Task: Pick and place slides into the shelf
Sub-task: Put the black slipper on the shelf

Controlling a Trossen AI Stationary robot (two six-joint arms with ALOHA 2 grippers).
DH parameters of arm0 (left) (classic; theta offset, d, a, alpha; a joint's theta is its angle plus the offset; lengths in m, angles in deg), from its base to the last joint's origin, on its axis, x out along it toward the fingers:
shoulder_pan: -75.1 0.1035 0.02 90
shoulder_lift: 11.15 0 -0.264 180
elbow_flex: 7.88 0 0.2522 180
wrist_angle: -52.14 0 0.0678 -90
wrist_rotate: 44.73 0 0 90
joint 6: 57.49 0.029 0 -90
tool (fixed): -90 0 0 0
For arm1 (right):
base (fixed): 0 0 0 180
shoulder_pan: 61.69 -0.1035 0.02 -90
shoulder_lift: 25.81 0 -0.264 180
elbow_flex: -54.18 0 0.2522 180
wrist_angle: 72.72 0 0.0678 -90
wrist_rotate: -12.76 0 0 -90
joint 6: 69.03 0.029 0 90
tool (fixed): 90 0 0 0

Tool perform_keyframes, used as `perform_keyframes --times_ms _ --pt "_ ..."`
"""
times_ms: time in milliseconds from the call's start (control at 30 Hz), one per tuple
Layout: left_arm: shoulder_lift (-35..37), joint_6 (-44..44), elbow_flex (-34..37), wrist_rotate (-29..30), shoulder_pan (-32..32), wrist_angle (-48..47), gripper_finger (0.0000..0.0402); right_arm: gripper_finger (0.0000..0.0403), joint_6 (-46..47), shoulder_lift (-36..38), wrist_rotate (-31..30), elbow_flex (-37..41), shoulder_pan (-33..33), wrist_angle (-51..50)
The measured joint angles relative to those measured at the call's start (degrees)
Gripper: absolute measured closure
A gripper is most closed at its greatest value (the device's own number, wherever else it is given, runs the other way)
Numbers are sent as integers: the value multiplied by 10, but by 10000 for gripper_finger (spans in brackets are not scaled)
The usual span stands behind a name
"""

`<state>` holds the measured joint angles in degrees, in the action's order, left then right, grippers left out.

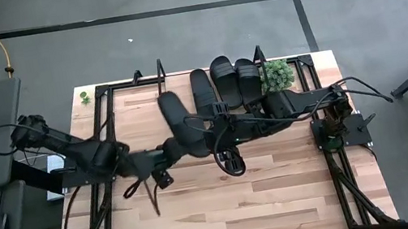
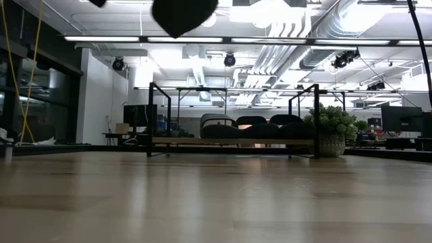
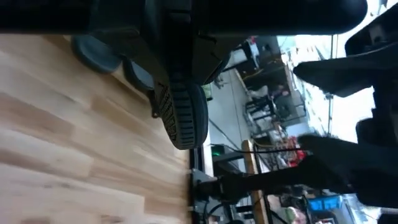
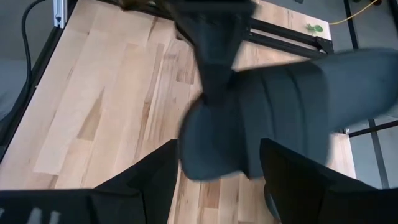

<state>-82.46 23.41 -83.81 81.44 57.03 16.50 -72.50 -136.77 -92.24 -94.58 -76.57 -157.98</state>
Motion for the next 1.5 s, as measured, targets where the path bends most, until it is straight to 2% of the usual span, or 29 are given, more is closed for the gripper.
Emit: perform_keyframes --times_ms 200,600,900,1000,1133,1233,1400,1500 --pt "0 48 0 -118 87 21 376 187 2 0 0 0 -1 -10" --pt "0 87 0 -306 268 54 377 187 10 1 0 0 -2 -33" --pt "0 93 1 -402 389 58 377 187 0 12 -1 1 -1 -28" --pt "0 94 37 -447 431 124 377 187 0 21 -4 1 1 -21" --pt "0 94 120 -509 480 251 377 187 -13 30 -2 1 4 -5" --pt "0 107 180 -525 498 324 377 187 -15 32 1 0 10 -4" --pt "14 101 235 -574 523 353 377 187 -13 31 3 0 19 -6" --pt "22 102 257 -579 522 350 377 187 -11 31 6 0 25 -4"
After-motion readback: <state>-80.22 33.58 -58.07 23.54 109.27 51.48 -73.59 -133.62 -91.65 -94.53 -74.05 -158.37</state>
